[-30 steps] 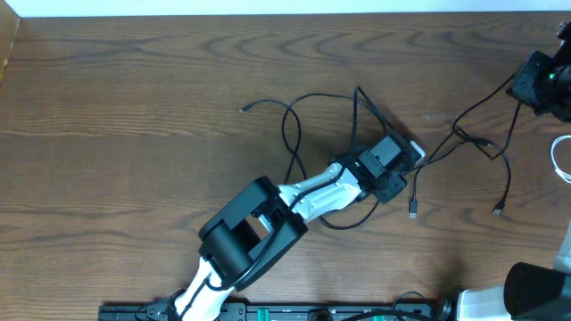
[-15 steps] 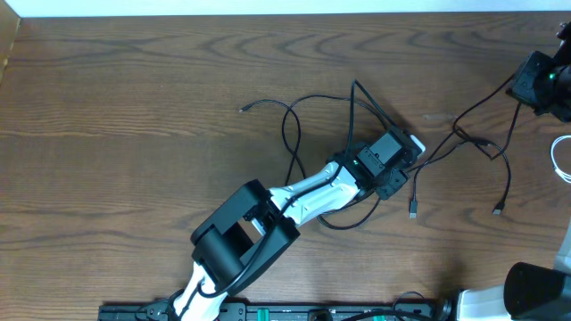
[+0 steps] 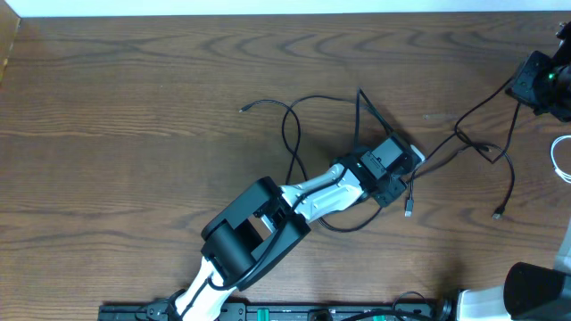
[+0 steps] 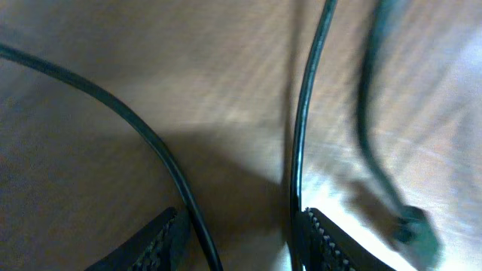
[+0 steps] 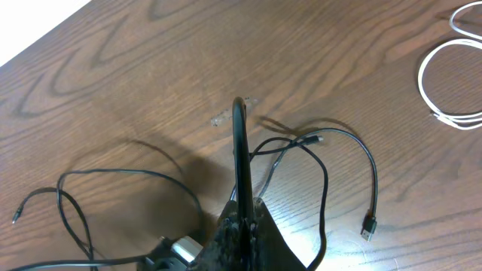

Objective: Untangle cables

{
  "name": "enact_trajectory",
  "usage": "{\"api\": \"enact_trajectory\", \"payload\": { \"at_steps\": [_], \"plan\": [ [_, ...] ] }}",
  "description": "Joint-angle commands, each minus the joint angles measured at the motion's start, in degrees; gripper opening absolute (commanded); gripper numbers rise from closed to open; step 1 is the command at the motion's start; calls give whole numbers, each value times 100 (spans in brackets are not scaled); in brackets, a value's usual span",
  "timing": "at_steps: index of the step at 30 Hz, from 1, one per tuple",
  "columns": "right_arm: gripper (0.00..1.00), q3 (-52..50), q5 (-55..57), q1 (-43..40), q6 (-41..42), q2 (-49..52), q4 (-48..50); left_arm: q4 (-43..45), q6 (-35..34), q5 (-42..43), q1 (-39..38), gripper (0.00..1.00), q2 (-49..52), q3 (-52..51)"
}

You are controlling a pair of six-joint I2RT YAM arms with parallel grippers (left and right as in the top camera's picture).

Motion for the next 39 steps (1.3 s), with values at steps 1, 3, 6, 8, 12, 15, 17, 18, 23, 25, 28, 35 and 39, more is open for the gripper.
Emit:
{"api": "enact_trajectory", "payload": {
  "at_steps": [1, 3, 6, 8, 12, 15, 17, 18, 23, 25, 28, 35, 39],
  "plan": [
    [1, 103, 24, 33, -42, 7, 9, -153, -24, 723, -48, 50, 251, -55],
    [1, 103, 24, 33, -42, 7, 9, -155, -26, 1036, 0, 50, 243, -50],
    [1, 103, 24, 33, -42, 7, 9, -240, -31, 1357, 92, 50, 243, -50],
    [1, 103, 24, 33, -42, 7, 9, -378, -28, 1362, 105, 50, 243, -50],
    [1, 103, 24, 33, -39, 7, 9, -573, -28, 1360, 98, 49, 243, -50],
    [1, 103, 22, 33, -39, 7, 9, -614, -31, 1338, 52, 38, 245, -59],
    [1, 103, 22, 33, -39, 7, 4, -621, -31, 1244, -24, 36, 245, -81],
    [1, 103, 22, 33, -37, 7, -4, -616, -31, 1132, -85, 36, 245, -109],
    [1, 103, 20, 33, -37, 7, -11, -573, -26, 142, -417, 36, 278, -201],
    [1, 103, 17, 33, -39, 7, -11, -527, -26, -160, -525, 36, 278, -203],
    [1, 103, 13, 33, -39, 7, -11, -481, -28, -573, -605, 32, 278, -203],
    [1, 103, -50, 33, -22, 7, -11, -573, -26, -1790, -605, 8, 260, -197],
    [1, 103, -48, 33, -22, 7, -11, -881, -28, -2177, -490, 7, 26, -155]
  ]
}}
